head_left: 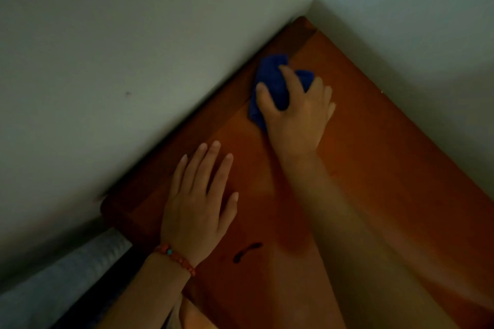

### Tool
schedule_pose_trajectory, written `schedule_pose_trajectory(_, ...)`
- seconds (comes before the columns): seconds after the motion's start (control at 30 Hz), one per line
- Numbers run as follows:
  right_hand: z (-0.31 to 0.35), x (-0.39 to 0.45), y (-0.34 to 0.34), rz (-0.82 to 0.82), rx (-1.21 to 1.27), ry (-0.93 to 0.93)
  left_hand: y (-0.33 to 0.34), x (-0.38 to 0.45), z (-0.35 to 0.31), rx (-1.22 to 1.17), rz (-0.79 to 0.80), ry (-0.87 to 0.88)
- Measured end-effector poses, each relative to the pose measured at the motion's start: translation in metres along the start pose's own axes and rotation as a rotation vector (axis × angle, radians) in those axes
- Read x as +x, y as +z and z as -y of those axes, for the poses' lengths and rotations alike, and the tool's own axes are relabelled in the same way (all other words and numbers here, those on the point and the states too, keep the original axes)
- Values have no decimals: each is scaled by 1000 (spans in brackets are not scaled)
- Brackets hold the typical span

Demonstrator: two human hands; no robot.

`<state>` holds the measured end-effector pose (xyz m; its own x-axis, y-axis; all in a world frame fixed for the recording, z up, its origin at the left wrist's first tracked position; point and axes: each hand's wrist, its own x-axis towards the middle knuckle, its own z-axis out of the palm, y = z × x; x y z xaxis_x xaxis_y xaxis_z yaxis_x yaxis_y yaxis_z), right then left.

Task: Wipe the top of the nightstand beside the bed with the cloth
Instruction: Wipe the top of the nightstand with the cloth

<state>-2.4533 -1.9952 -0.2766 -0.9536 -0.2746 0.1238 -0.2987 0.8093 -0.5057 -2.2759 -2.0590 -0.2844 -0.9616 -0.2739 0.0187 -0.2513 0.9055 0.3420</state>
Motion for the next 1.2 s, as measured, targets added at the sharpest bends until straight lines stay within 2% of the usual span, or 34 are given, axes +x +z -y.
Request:
schedule_pose_trajectory(0.13,-11,-6,-8,110,-36,-242,-1,1,0,-1,9,-11)
schedule_pose_trajectory(0.27,-23,62,-6,34,-28,-56,0,1,0,4,23,-10)
schedule_pose_trajectory(0.33,-23,67,-3,7,-23,-7,1,1,0,8,20,-17)
schedule_pose_trajectory(0.53,-19,37,-3,111,-36,-288,1,2,-2,7,2,-21)
schedule_pose_trajectory(0.7,-7,34,3,49,9,-81,4,3,-1,19,-17,-19)
schedule_pose_trajectory(0.83,1,-6,-2,172,-20,-358,2,-3,-6,-6,-75,-82)
schedule_pose_trajectory(0.9,-5,1,-5,178,-58,-448,0,-12,-9,-27,-87,-125)
schedule_pose_trajectory(0.93,-7,7,-5,147,-69,-423,-1,-19,-10,-32,-89,-139)
schedule_pose_trajectory(1.03,2,1,0,81,-4,-160,-3,-42,-8,-34,-94,-183)
schedule_pose_trajectory(1.07,9,-12,2,81,15,-137,-2,-49,-7,-32,-93,-191)
schedule_pose_trajectory(1.2,25,-55,3,262,-8,-464,3,-63,-5,-32,-110,-199)
